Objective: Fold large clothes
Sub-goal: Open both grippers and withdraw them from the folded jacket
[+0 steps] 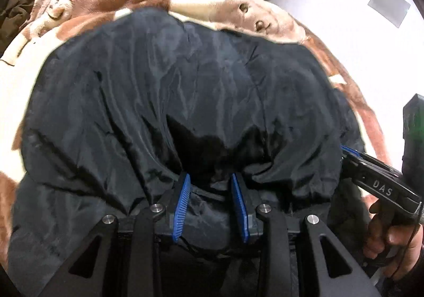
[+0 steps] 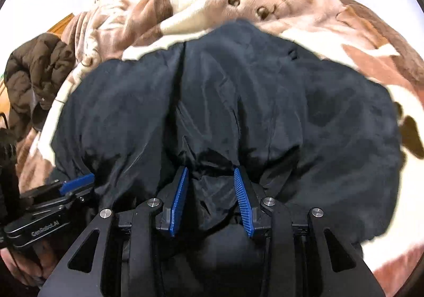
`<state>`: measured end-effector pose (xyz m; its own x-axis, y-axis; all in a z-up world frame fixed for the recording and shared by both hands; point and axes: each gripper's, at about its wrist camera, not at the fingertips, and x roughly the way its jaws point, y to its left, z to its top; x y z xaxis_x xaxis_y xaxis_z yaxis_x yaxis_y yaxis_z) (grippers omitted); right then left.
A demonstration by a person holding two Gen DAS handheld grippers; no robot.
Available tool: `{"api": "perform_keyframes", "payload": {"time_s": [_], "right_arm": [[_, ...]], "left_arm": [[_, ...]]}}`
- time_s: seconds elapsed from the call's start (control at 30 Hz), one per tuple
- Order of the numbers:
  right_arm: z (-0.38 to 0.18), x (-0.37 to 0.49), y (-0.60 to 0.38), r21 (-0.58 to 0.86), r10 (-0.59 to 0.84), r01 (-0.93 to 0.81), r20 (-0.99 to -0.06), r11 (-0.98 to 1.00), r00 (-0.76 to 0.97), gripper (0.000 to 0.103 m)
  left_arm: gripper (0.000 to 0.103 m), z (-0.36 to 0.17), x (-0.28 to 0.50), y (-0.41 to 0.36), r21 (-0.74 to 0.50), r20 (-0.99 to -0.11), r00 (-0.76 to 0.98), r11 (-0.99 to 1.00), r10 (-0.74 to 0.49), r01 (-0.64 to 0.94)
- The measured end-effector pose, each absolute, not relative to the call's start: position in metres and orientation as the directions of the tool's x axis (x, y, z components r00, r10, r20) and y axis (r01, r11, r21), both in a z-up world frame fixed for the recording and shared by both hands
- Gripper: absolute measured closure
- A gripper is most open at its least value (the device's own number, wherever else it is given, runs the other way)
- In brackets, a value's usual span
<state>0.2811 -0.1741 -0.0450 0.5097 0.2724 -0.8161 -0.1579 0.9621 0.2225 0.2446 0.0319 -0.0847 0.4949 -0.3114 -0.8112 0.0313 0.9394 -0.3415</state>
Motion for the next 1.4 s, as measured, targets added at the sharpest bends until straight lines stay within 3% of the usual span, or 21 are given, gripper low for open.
{"api": "perform_keyframes", "payload": {"time_s": [0.17, 0.37, 0.67, 0.9, 1.4], "right_arm": [[-0.025, 0.244, -0.173, 0.303, 0.360, -0.196, -0.753, 0.933, 0.551, 0.067], [-0.095, 0.273, -0.154, 0.278, 0.316, -0.150, -0.859, 0.949, 0.403, 0.067], [-0.112, 0.286, -0.149, 0.266, 0.306, -0.154, -0.862, 0.952, 0.404, 0.067], [-0.072, 0.252, -0.161, 0.273, 0.314, -0.156, -0.841, 0.949, 0.440, 0.065], [-0.006, 0.125, -0.205, 0.229, 0.285, -0.170, -0.774, 0.958, 0.565, 0.063]], "left_arm": [[0.069, -0.055, 0.205, 0.033, -0.378, -0.750, 0.559, 0.923, -0.353, 0.074], [0.069, -0.104, 0.225, 0.028, -0.363, -0.813, 0.487, 0.932, -0.320, 0.007], [0.069, -0.118, 0.240, 0.023, -0.350, -0.812, 0.500, 0.937, -0.300, -0.005], [0.069, -0.091, 0.228, 0.018, -0.323, -0.813, 0.508, 0.946, -0.284, 0.011], [0.069, -0.015, 0.112, 0.018, -0.260, -0.774, 0.591, 0.965, -0.228, 0.031]]}}
